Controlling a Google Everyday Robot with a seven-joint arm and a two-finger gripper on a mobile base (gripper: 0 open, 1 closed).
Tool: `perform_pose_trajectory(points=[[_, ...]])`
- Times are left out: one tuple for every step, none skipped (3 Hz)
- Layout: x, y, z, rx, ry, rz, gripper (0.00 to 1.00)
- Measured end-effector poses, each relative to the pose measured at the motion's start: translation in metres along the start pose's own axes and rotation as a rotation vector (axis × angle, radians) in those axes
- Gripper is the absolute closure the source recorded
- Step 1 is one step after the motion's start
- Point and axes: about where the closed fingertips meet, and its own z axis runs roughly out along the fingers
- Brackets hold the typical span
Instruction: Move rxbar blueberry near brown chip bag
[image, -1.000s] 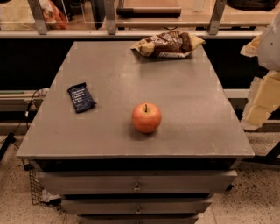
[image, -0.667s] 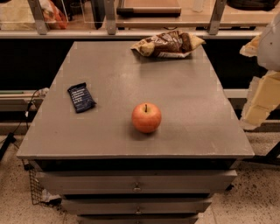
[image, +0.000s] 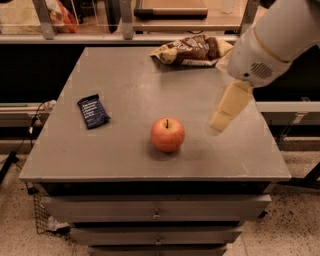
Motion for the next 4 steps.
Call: perform_pose_trajectory(points=[[-0.065, 0.006, 0.049, -0.047, -0.119, 0.000, 0.00], [-0.084, 0.002, 0.057, -0.030, -0.160, -0.004, 0.00], [-0.084, 0.002, 0.057, -0.030, -0.160, -0.004, 0.00], [-0.100, 0.005, 0.073, -0.049, -0.227, 0.004, 0.00]])
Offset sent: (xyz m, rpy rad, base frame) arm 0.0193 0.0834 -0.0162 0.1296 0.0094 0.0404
